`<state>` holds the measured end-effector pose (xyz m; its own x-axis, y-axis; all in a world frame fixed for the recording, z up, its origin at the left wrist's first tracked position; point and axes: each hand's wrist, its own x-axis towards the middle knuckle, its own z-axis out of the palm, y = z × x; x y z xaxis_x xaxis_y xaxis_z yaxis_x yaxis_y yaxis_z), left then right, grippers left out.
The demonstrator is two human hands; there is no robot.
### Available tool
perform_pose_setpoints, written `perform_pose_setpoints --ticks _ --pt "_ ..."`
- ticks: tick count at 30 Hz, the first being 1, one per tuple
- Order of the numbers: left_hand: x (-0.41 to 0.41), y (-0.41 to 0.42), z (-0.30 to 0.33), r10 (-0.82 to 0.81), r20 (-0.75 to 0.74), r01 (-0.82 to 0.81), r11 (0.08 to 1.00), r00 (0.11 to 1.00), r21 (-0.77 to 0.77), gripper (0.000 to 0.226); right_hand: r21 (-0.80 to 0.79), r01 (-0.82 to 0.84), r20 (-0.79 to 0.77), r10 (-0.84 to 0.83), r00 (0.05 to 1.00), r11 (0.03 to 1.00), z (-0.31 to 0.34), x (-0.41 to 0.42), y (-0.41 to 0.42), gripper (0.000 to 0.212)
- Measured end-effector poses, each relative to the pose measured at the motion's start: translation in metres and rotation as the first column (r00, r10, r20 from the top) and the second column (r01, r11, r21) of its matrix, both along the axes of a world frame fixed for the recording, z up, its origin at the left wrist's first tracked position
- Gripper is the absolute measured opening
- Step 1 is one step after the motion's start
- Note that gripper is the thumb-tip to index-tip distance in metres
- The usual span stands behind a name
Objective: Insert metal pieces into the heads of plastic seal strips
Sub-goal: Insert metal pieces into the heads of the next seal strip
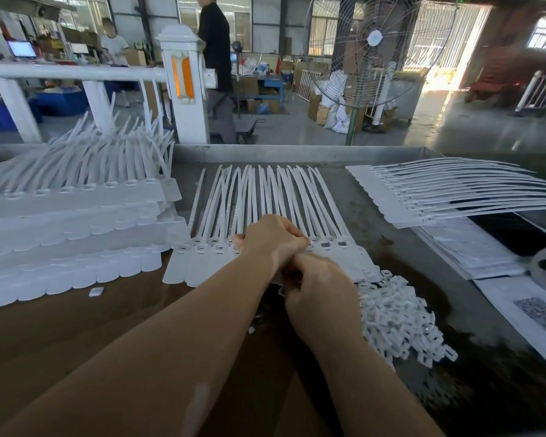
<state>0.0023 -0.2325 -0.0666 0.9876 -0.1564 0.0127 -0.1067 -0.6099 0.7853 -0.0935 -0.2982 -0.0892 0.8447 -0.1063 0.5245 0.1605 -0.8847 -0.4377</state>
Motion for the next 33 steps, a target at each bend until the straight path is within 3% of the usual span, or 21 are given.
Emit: perform_pose_setpoints --ticks 6,14,24,33 --pt "-0.001 0.002 -0.002 0.007 0.033 -0.007 1.0 0.999 -0.001 0.005 -0.003 -0.014 -0.014 0.014 1.0 1.0 0.001 0.0 0.0 0.011" --pt "-0.001 0.004 0.0 0.005 -0.055 -0.011 0.994 0.998 -0.11 0.008 0.007 -0.021 -0.013 0.021 1.0 1.0 0.003 0.001 0.001 0.013" --pt "-0.002 0.003 0.002 0.002 -0.032 -0.003 1.0 0.999 -0.019 0.005 0.002 -0.019 -0.017 0.019 1.0 1.0 0.002 0.0 0.0 0.013" --pt "0.005 -0.001 0.009 0.044 -0.165 -0.053 0.997 0.985 -0.053 0.011 0.016 -0.006 -0.011 0.006 1.0 1.0 0.001 0.001 0.0 0.011"
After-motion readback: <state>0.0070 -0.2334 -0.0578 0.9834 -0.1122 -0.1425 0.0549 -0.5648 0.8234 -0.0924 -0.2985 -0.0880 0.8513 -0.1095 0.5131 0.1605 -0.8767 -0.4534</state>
